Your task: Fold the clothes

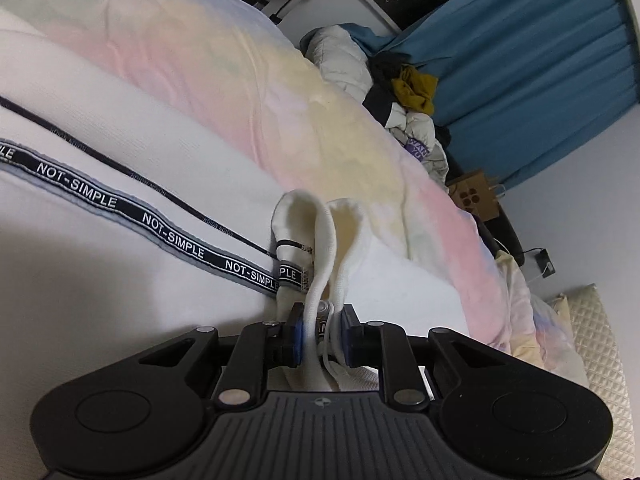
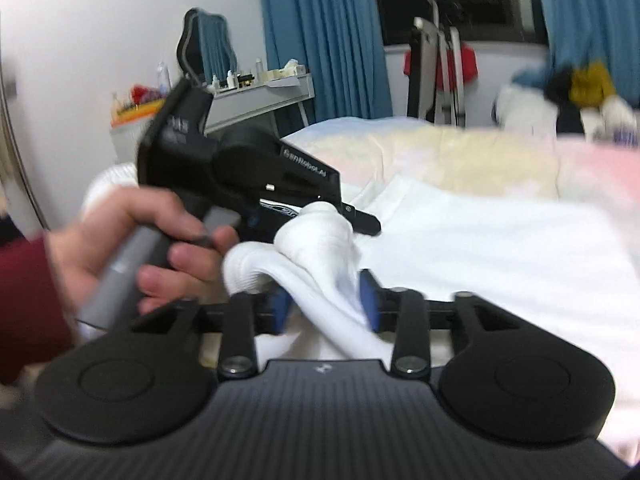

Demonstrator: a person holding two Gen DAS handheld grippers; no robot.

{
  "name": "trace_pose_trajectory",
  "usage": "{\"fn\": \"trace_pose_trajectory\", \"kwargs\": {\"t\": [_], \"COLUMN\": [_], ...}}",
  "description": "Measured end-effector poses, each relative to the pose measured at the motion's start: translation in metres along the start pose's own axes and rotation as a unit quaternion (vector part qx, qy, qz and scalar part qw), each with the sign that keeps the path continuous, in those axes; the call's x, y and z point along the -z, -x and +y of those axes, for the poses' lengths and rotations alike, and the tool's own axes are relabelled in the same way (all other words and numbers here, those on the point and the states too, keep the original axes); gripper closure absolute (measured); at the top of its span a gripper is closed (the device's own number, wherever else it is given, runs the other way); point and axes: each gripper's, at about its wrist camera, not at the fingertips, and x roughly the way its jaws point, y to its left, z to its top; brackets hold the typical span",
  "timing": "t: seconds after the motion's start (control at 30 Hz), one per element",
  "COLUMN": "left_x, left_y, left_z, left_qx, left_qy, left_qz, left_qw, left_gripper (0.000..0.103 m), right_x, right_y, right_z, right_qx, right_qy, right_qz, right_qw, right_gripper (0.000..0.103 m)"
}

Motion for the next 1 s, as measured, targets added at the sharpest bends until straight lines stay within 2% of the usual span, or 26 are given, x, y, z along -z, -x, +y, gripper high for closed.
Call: {"fn": "trace_pose_trajectory", "kwargs": {"t": [0.07,0.2,0.37,0.53,0.63,0.77,1.0], "left_x": [0.002,0.009,0.022,0.039,0.043,0.046,0.055], "left_y": [0.003,0.021,0.05,0.078,0.075,0.069,0.056], "left_z": [-0.005,-0.013,-0.016,-0.019,-0.025,-0.031,-0.04], "left_qx": [-0.007,-0.024,-0.011,0.014,0.006,0.0,-0.02], "left_qy": [-0.023,-0.043,-0.021,0.008,-0.003,-0.019,-0.062], "left_qz": [-0.005,-0.019,-0.027,-0.028,-0.021,-0.011,0.0], "left_qw": [0.9997,0.9986,0.9994,0.9995,0.9998,0.9998,0.9979], "left_gripper": [0.079,0.072,0.055,0.038,0.037,0.03,0.029], "right_x": [-0.003,-0.01,-0.017,-0.014,-0.016,-0.015,0.0], "right_y": [0.016,0.042,0.057,0.053,0.048,0.046,0.018], "right_z": [-0.008,-0.021,-0.048,-0.073,-0.081,-0.091,-0.103], "right_qx": [0.002,0.05,0.128,0.152,0.157,0.156,0.17], "right_qy": [-0.033,-0.05,-0.067,-0.082,-0.077,-0.09,-0.104], "right_qz": [0.0,-0.018,-0.039,-0.032,-0.027,-0.028,0.026], "right_qw": [0.999,0.997,0.989,0.984,0.984,0.983,0.98], "right_gripper": [0.038,0.037,0.037,0.037,0.037,0.037,0.037]}}
